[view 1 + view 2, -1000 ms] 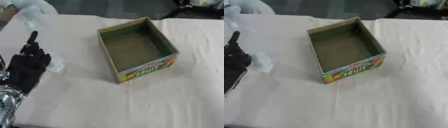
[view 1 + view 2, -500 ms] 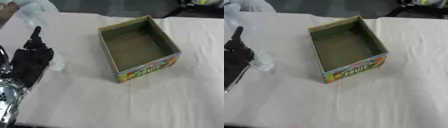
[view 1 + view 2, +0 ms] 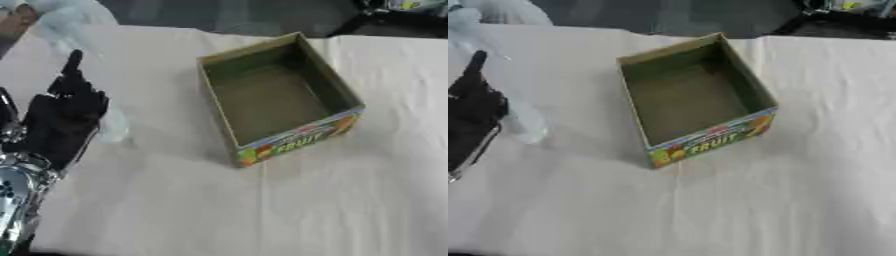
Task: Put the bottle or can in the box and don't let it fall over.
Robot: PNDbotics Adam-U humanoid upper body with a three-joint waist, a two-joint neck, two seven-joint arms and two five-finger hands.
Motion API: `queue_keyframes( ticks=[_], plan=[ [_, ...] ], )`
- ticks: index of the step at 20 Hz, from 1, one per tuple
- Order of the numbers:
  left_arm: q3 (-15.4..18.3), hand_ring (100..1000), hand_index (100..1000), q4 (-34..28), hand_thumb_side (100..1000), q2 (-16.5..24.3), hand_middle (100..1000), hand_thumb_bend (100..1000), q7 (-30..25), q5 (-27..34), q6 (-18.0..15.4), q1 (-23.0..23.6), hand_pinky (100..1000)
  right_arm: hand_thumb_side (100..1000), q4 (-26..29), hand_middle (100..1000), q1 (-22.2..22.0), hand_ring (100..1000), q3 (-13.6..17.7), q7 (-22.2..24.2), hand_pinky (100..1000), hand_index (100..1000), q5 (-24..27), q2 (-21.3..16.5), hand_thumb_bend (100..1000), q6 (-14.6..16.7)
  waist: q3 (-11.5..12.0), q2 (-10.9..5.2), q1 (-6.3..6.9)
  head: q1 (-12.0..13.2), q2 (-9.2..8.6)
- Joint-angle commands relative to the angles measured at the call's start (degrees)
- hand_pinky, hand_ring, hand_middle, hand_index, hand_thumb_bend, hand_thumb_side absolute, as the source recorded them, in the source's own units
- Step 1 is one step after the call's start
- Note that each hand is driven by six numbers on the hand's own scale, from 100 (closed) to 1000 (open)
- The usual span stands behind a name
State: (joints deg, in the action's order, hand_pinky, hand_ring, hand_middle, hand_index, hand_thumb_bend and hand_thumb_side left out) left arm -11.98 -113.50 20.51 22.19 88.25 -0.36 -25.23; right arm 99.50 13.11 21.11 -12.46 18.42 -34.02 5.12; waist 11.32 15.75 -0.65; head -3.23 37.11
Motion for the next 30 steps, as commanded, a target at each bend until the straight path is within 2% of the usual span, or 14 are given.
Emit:
queue_keyframes(
  ticks=[1,30],
  plan=[
    [0.86,100,1000,-1.09,1000,0.19,191,392,0.69,0.58,-0.10,-1.01,100,775,0.46,1000,0.53,893,0.34,0.24,818,976,0.05,-1.21,100,0.13,-0.13,-0.73,-0.07,0.24,-0.89],
    [2.22,100,1000,-1.09,1000,1.37,182,383,7.21,3.52,-0.77,-4.81,100,780,0.10,1000,0.62,896,0.33,0.89,820,976,0.29,-1.02,100,0.31,-0.84,-0.06,-0.06,0.95,-1.36]
  ],
)
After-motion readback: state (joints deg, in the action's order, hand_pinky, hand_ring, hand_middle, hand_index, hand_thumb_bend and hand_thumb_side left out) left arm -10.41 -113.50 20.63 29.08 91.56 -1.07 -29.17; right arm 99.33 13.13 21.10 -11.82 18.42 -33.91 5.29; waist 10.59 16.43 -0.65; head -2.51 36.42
